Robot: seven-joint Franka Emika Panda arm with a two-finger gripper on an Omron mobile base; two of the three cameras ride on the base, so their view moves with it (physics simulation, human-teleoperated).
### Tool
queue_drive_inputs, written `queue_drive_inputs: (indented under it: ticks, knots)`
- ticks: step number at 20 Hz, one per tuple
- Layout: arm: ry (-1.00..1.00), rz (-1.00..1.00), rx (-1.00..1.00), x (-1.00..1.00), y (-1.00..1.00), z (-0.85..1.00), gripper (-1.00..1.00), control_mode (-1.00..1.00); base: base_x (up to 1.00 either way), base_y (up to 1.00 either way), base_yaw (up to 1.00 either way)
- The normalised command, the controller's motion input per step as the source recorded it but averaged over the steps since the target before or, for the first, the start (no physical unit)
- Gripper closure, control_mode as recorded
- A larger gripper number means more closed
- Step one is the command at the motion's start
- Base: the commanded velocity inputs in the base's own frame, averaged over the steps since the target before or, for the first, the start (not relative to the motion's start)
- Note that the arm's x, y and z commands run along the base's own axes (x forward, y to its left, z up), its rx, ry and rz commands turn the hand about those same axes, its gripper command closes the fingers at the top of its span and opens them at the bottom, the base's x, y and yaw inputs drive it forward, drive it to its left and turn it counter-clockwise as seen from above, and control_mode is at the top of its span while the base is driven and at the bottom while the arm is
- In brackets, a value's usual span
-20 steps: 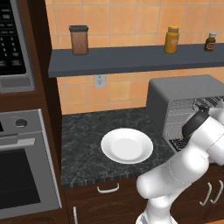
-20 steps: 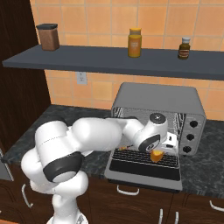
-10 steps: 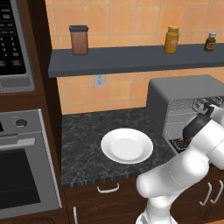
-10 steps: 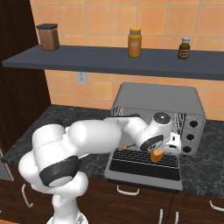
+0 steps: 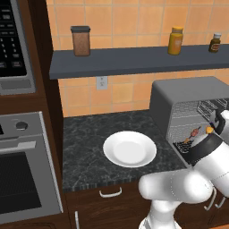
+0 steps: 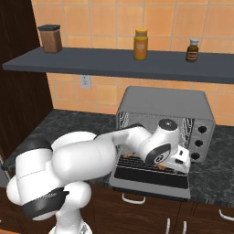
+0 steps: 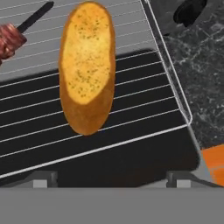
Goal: Pick up the kebab skewer and baguette bread, and place them inside the toaster oven. Close the toaster oven door and start by setting the timer.
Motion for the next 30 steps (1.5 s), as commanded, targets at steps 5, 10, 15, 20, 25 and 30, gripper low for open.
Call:
queue_drive_inputs:
  ticks: [5,10,15,20,25,30]
  knots:
    - [0.16,-0.15,0.04,-0.32,0.09,-0.07,-1.0,-1.0,0.0,0.0,0.0]
    - [0.12,-0.02,0.03,0.0,0.11,-0.24,-1.0,-1.0,0.0,0.0,0.0]
    - [0.02,0.0,0.0,0.0,0.18,-0.5,-1.0,-1.0,0.0,0.0,0.0]
    - [0.0,0.0,0.0,-0.07,0.01,-0.33,-1.0,-1.0,0.0,0.0,0.0]
    - [0.0,0.0,0.0,0.09,0.03,-0.29,-1.0,-1.0,0.0,0.0,0.0]
    - [-0.06,-0.02,0.0,0.04,0.17,-0.31,-1.0,-1.0,0.0,0.0,0.0]
